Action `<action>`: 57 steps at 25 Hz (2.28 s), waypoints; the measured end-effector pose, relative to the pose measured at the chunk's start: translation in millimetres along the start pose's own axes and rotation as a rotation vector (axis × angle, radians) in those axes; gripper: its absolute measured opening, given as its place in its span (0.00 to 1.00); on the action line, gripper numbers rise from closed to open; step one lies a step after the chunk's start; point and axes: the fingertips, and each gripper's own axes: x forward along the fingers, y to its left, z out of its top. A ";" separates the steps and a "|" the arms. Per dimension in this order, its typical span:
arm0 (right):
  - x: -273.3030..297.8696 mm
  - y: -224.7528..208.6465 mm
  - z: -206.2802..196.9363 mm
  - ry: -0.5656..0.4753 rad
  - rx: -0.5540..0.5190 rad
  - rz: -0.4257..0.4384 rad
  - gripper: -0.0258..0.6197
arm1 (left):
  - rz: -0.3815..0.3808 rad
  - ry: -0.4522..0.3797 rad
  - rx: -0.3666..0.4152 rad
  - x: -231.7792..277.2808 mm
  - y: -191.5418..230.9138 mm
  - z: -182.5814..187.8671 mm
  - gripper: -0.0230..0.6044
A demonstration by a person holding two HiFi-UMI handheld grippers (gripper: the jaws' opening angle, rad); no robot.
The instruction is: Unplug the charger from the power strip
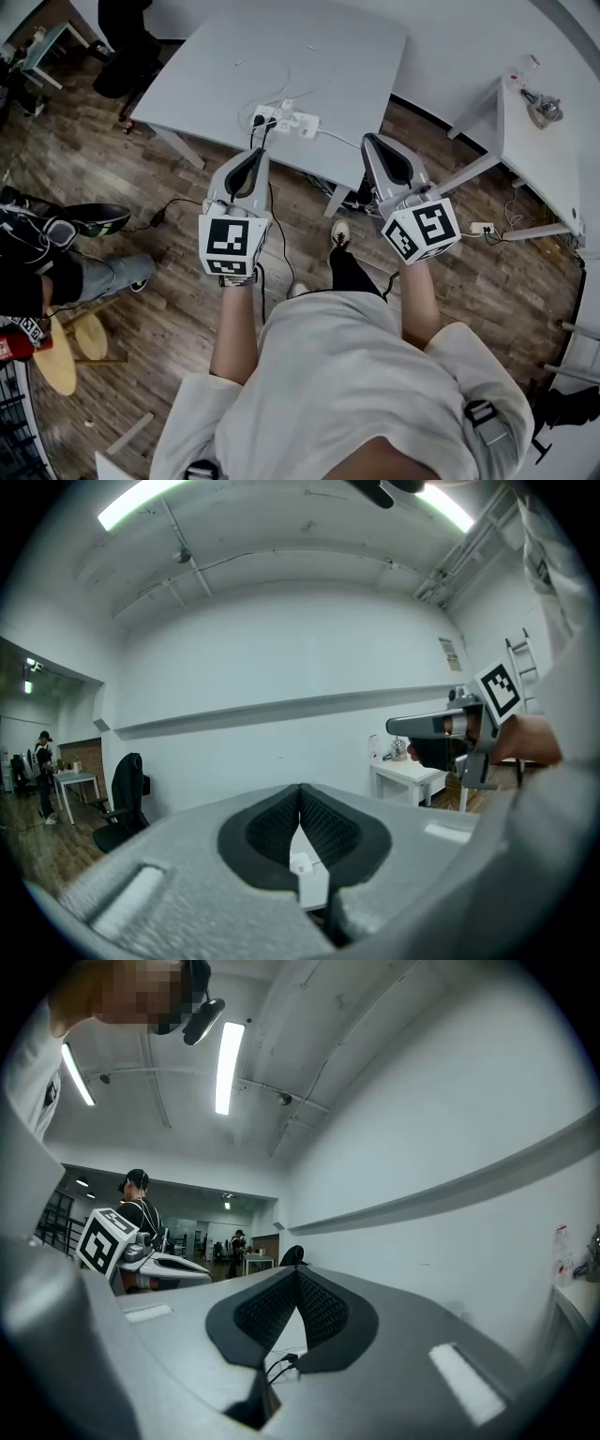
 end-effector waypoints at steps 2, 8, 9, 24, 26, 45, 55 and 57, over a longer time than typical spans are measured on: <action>13.2 -14.3 -5.7 0.004 0.009 0.005 0.04 | -0.005 0.004 0.003 18.8 1.4 -0.7 0.04; 63.6 -59.2 -15.7 0.023 -0.012 0.049 0.04 | 0.005 0.016 -0.012 85.0 15.0 -2.1 0.04; 71.4 -69.2 -16.4 0.022 -0.012 0.053 0.04 | 0.009 0.019 -0.011 96.8 17.1 -1.2 0.04; 169.7 -176.8 -44.3 0.068 -0.007 0.182 0.04 | 0.140 0.116 -0.055 214.5 46.7 -12.4 0.04; 179.6 -181.5 -54.6 0.085 -0.016 0.198 0.04 | 0.143 0.134 -0.066 222.3 45.9 -24.0 0.04; 211.2 -122.2 -245.1 0.421 0.000 0.388 0.09 | 0.003 0.459 -0.290 223.0 30.5 -183.8 0.14; 218.0 -99.1 -332.2 0.593 0.042 0.434 0.19 | -0.044 0.561 -0.402 245.3 21.2 -255.3 0.31; 215.6 -95.0 -350.6 0.632 0.018 0.441 0.19 | -0.034 0.566 -0.395 249.6 22.8 -261.8 0.32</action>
